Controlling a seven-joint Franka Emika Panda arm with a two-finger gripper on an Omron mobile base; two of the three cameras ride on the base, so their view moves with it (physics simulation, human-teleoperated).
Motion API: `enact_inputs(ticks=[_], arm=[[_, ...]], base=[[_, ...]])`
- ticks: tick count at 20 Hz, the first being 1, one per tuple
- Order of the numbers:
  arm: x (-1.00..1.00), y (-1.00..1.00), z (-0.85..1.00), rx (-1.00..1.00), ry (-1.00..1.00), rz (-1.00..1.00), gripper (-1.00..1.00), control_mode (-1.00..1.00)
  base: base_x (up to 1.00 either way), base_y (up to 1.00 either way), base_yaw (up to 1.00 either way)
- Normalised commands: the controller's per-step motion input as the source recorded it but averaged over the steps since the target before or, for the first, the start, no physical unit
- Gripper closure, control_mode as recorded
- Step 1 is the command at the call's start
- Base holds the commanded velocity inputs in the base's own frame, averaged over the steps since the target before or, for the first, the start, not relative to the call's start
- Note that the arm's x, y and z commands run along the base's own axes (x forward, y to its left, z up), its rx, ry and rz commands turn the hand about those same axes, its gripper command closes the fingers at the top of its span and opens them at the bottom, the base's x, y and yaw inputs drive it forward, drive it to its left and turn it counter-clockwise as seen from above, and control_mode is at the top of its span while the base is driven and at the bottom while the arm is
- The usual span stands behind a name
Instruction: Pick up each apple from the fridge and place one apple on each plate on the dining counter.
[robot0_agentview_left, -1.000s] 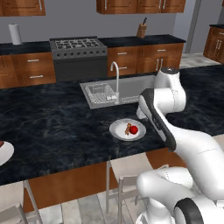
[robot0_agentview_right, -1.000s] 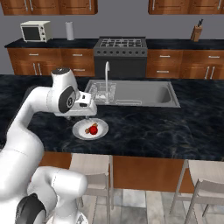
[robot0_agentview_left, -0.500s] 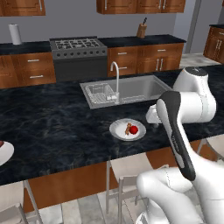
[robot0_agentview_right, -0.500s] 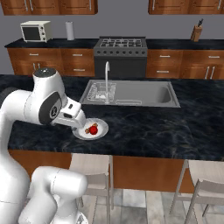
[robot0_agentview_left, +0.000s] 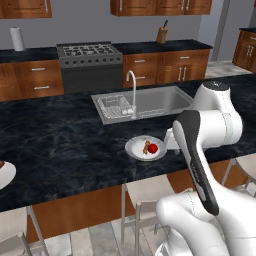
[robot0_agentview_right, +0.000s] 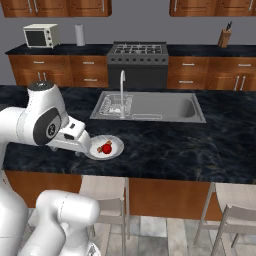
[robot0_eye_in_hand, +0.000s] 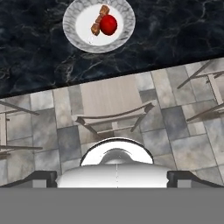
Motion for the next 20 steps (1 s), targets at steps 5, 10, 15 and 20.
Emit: enact_inputs(ticks=[5,10,15,20], arm=[[0.0,0.0,0.0,0.0,0.0,0.0,-1.0,-1.0],[0.0,0.0,0.0,0.0,0.0,0.0,-1.0,1.0],[0.0,0.0,0.0,0.0,0.0,0.0,-1.0,1.0],[0.0,0.0,0.0,0.0,0.0,0.0,-1.0,1.0]], base=[[0.0,0.0,0.0],[-0.22,-0.14,-0.1],[-0.66,-0.54,-0.41],[-0.07,-0.98,-0.64]])
